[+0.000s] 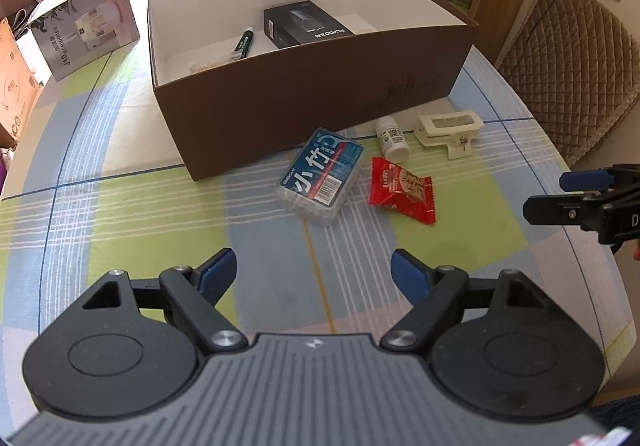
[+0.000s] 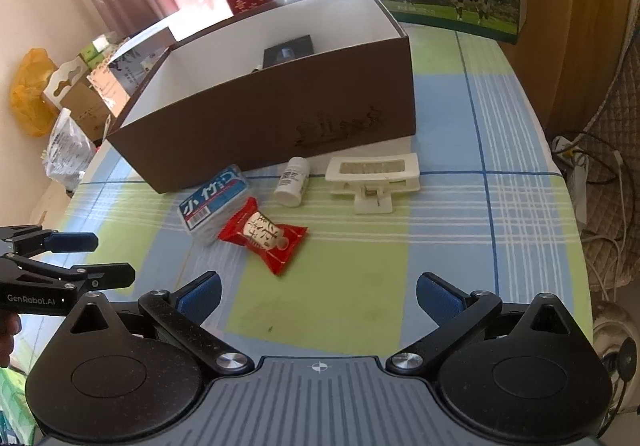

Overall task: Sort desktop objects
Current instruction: 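Withdraw both open tools from the box back toward the remaining items, then grasp the blue toothpick box with the left tool while the right tool grasps the white clip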

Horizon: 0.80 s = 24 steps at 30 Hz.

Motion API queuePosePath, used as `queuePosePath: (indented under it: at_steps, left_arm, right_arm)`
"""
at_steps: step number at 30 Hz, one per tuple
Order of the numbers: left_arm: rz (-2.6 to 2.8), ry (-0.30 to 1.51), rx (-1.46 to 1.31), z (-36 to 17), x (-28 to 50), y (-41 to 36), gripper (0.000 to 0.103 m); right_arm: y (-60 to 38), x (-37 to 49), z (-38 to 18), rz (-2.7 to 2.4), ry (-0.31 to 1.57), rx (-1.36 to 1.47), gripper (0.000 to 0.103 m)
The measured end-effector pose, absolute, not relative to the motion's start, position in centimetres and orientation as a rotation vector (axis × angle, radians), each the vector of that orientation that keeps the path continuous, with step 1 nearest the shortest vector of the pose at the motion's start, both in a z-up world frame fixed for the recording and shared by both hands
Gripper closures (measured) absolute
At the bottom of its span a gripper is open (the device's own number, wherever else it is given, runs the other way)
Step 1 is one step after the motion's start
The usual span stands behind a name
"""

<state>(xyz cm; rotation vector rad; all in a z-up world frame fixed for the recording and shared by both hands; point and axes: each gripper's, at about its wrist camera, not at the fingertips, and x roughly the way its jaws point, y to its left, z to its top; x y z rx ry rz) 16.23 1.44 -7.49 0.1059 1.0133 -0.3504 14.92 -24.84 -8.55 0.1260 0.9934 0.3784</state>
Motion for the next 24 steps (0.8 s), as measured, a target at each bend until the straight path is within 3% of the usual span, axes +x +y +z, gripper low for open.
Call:
queuePosePath:
  at_steps: [24]
  left_arm:
    - [-0.463,0.978,0.307,-13.1,24.4,-2.1,0.028]
  right_arm:
    - [-24.5,21.2,-12.8,0.275,0.977,0.099,0.002]
